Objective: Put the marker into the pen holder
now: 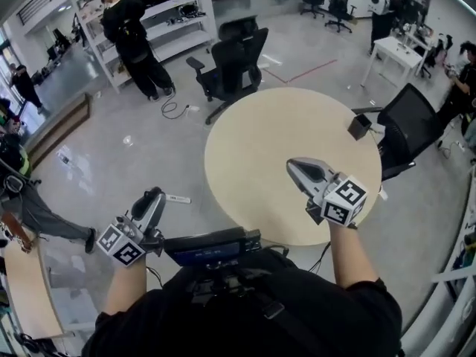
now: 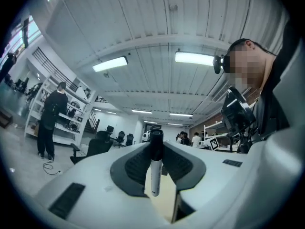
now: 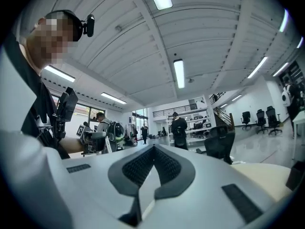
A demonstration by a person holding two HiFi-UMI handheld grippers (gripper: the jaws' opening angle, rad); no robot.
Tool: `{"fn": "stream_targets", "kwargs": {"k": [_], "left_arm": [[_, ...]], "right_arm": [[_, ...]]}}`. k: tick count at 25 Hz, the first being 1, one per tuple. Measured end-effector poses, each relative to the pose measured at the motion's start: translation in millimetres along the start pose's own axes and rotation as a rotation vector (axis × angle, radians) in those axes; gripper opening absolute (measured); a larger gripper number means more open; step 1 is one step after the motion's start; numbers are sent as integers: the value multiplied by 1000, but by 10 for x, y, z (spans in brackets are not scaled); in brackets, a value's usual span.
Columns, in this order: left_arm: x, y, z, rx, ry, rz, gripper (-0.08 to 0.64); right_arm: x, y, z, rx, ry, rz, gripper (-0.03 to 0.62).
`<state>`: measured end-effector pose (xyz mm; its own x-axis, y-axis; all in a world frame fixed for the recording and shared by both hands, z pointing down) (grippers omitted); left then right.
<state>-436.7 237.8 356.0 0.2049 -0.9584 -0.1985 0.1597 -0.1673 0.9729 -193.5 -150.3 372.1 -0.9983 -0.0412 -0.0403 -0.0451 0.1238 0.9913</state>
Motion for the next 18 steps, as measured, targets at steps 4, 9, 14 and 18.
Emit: {"fn": "stream_targets", "kwargs": {"k": [4,9,14,18], "left_arm": [[769,82,520,-32,118,36,77],[1652,246,1131,-86,310,48,77],[2381,425,1642,-131,506,51,77],[2820,481,2154,-158,634,59,77]], "right_arm": [[-162,27,-477,18,119,6,3],[-523,67,-763,41,338,25,3],[-689,12,-834,24,541,19,3],[-510,-83,-823,9,688,-2,3]]}}
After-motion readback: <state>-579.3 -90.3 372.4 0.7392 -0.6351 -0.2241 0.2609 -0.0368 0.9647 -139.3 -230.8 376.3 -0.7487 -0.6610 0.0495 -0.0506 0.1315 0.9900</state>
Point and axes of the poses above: the fingertips, and each gripper's own axes: x forward along the fingers, z to its left, y out of its underside, the point moved 10 cm from there along -x, backward along the fingers, and after that the axes turned 15 degrees about y, right-handed, at the moved point
